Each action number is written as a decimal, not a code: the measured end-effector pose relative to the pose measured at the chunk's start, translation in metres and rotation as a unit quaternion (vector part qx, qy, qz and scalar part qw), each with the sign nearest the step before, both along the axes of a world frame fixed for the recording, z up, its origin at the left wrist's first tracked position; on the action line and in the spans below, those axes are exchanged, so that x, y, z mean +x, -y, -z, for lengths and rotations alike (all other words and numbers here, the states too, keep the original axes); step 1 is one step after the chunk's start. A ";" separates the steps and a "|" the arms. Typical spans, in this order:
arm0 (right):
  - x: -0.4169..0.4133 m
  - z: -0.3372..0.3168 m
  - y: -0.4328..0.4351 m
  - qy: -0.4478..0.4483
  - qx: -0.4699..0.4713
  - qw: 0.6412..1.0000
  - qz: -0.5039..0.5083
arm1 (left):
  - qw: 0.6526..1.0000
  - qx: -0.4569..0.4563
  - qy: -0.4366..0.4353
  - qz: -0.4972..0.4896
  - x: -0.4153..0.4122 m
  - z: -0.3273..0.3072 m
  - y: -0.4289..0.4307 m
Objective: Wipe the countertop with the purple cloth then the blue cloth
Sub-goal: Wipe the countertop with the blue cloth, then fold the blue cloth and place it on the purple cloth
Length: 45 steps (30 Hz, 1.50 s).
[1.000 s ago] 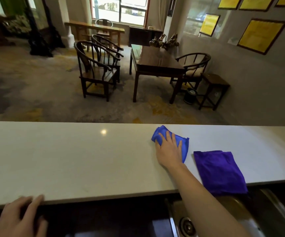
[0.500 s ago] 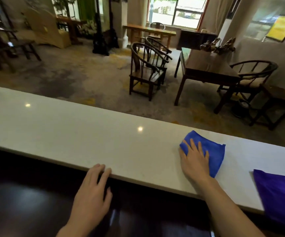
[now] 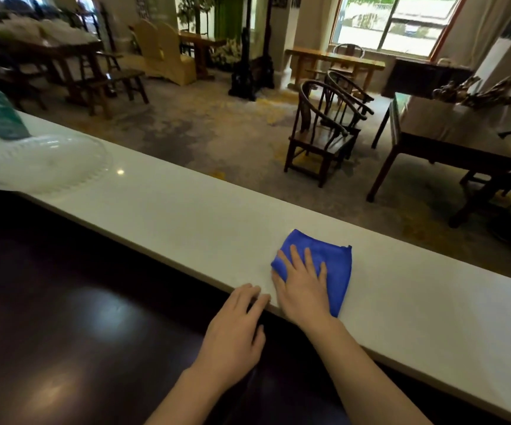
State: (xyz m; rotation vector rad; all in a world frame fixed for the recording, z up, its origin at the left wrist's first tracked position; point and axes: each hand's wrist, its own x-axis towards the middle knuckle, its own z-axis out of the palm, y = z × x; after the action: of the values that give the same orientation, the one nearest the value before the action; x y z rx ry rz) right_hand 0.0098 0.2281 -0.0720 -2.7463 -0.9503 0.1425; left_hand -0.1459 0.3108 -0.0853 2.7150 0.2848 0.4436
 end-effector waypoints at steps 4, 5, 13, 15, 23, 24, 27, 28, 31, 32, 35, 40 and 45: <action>-0.017 0.003 -0.010 0.009 -0.007 0.998 -0.058 | 1.000 -0.022 0.015 -0.001 -0.003 0.000 -0.002; -0.018 0.004 -0.007 0.016 -0.012 0.997 -0.069 | 0.999 -0.028 0.019 -0.003 -0.004 0.000 -0.002; -0.018 0.013 0.046 0.076 -0.027 0.994 -0.069 | 0.997 -0.064 0.036 -0.031 0.009 0.000 0.014; -0.013 0.015 0.069 0.080 -0.029 0.995 -0.051 | 0.997 -0.060 0.031 -0.025 0.014 -0.003 0.024; 0.005 0.011 0.194 0.073 -0.036 0.995 0.055 | 0.996 -0.080 0.024 0.032 0.037 -0.010 0.086; 0.006 0.010 0.210 0.072 -0.037 0.994 0.069 | 0.995 -0.082 0.022 0.043 0.040 -0.011 0.096; 0.007 0.009 0.258 0.066 -0.037 0.991 0.113 | 0.991 -0.106 0.020 0.077 0.052 -0.014 0.128; 0.006 0.008 0.272 0.067 -0.040 0.989 0.124 | 0.989 -0.118 0.014 0.085 0.056 -0.016 0.139; 0.003 0.003 0.302 0.060 -0.037 0.986 0.151 | 0.983 -0.149 0.001 0.112 0.067 -0.023 0.170; 0.002 -0.001 0.307 0.048 -0.020 0.986 0.157 | 0.979 -0.161 0.001 0.123 0.070 -0.025 0.180; -0.001 -0.020 0.316 -0.019 0.120 0.973 0.194 | 0.969 -0.198 0.018 0.147 0.083 -0.033 0.203; -0.018 -0.087 0.341 -0.151 0.451 0.854 0.210 | 0.935 -0.330 0.011 0.128 0.107 -0.053 0.235; -0.025 -0.118 0.380 -0.206 0.526 0.789 0.239 | 0.857 -0.486 -0.089 0.146 0.133 -0.081 0.263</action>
State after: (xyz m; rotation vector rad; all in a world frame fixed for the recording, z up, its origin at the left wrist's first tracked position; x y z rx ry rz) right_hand -0.0154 -0.1519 0.0459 -1.6870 -0.0770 0.0759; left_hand -0.0128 0.0481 -0.0040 1.7424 0.0898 -0.0628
